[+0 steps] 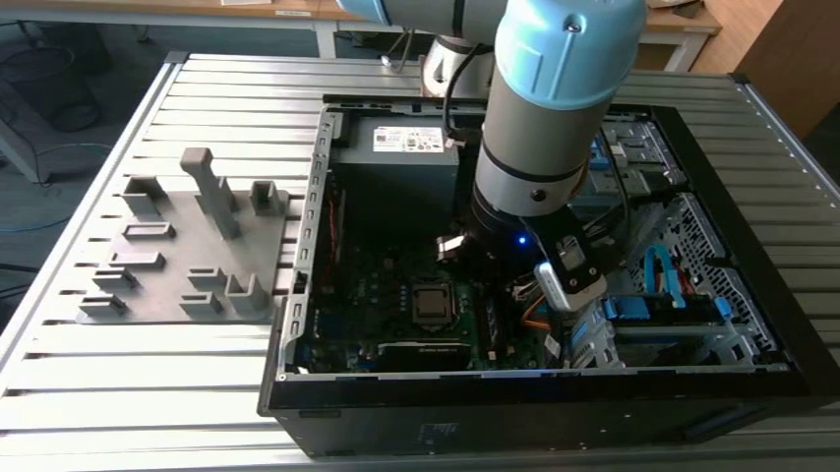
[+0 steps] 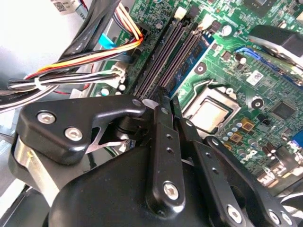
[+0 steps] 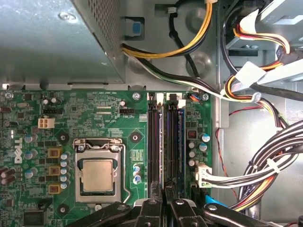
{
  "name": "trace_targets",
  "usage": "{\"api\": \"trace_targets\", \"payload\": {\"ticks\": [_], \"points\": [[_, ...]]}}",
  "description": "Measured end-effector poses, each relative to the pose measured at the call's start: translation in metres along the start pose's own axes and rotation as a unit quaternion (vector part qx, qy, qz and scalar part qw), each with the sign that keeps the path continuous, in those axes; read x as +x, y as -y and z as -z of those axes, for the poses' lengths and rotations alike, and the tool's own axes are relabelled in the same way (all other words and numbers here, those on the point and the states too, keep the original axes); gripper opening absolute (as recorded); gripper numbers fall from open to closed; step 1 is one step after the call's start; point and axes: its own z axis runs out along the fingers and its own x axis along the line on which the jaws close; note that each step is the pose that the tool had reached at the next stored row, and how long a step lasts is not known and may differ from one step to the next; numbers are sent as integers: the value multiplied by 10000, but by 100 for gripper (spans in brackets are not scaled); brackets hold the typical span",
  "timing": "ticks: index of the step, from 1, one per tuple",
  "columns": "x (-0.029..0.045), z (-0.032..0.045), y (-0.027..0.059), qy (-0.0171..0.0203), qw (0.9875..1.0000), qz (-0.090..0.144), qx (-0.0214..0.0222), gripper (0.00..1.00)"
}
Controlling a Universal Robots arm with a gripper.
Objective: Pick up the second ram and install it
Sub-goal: 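Insert the second ram into the second slot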
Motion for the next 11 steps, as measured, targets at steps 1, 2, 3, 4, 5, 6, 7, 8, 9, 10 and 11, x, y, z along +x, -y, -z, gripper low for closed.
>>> {"api": "trace_targets", "payload": {"ticks": [1, 2, 3, 4, 5, 6, 7, 8, 9, 10, 11], "points": [[0, -4, -5, 0, 10000, -7, 3, 14], [0, -7, -9, 1, 10000, -14, 5, 14], [1, -9, -11, 1, 10000, -19, 6, 14], [3, -9, -11, 1, 10000, -22, 9, 14], [7, -10, -11, 1, 10000, -23, 10, 14], [9, -12, -11, 1, 10000, -23, 10, 14], [11, -16, -11, 1, 10000, -22, 10, 14], [12, -18, -11, 1, 10000, -22, 11, 14], [12, -21, -12, 1, 10000, -22, 12, 14], [12, -23, -13, 1, 10000, -22, 14, 14], [13, -26, -14, 1, 10000, -23, 16, 14]]}}
